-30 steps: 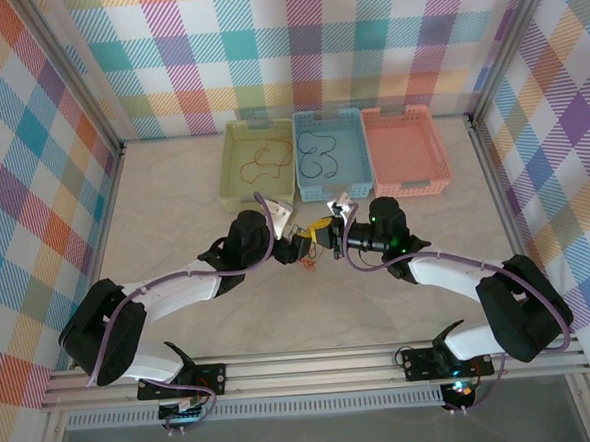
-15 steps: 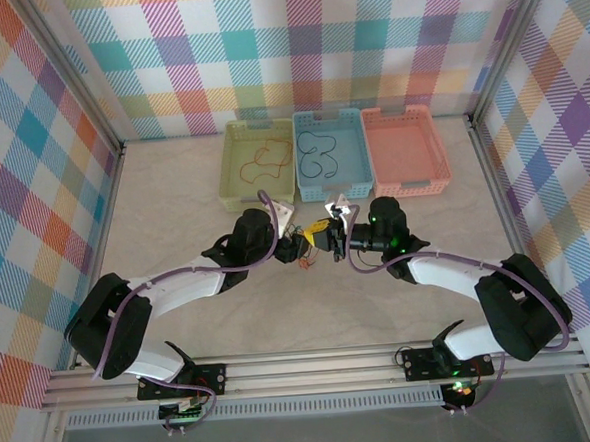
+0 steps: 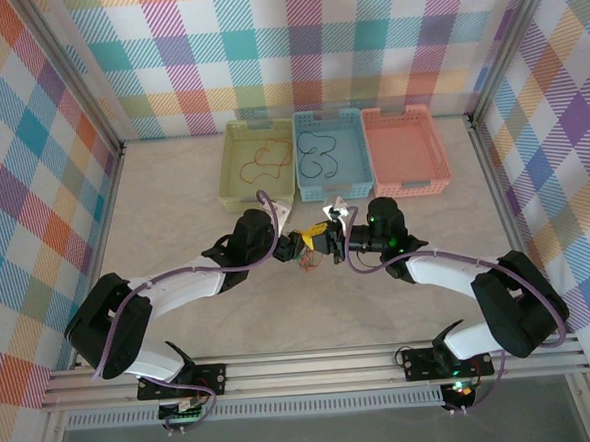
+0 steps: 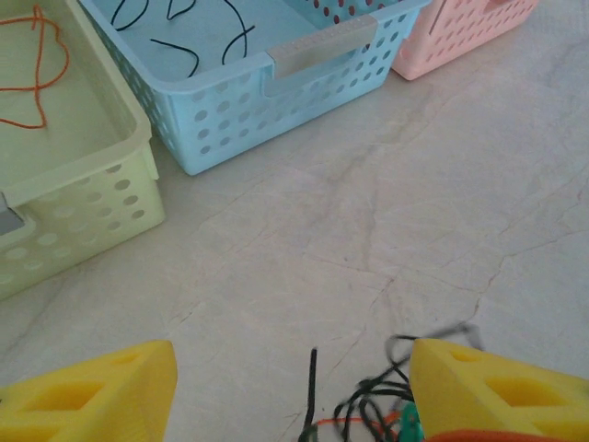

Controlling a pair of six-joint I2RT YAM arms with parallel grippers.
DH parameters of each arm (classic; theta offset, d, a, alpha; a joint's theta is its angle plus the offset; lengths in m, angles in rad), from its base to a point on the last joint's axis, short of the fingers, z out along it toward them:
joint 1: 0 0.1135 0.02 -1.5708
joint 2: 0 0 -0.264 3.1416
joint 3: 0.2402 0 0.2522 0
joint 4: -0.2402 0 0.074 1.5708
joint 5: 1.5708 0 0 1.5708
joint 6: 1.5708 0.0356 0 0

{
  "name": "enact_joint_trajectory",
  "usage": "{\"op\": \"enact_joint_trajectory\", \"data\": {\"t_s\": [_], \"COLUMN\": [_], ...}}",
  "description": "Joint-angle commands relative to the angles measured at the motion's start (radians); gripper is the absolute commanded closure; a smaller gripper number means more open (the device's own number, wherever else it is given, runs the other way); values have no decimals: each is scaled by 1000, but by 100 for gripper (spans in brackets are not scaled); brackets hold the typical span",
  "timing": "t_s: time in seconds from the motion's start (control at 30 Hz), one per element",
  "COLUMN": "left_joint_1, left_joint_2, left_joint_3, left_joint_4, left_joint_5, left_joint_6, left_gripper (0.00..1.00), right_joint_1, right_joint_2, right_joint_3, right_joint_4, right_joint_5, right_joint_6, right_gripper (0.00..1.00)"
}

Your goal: Untangle the cables

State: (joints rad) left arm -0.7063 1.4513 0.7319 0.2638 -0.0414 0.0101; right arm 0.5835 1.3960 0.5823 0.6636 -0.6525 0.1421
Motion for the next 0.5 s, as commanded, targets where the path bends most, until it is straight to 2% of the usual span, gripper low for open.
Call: {"op": "enact_joint_trajectory", "data": {"t_s": [0.0,0.47], "left_joint_1": [-4,-5], "left_joint_2": [-21,-19], "left_joint_3": [12,16], "left_joint_4": [38,28], "left_joint_5": [-46,-84], "left_joint_6": [-28,-37], "left_gripper": [33,34], "right_joint_1": [10,24], "right_joint_2": [2,-52], "right_joint_3": [13,9], "right_joint_4": [7,0], "right_joint_5": [-60,-106], "right_joint_6": [-22,-35], "right_gripper": [100,100]}}
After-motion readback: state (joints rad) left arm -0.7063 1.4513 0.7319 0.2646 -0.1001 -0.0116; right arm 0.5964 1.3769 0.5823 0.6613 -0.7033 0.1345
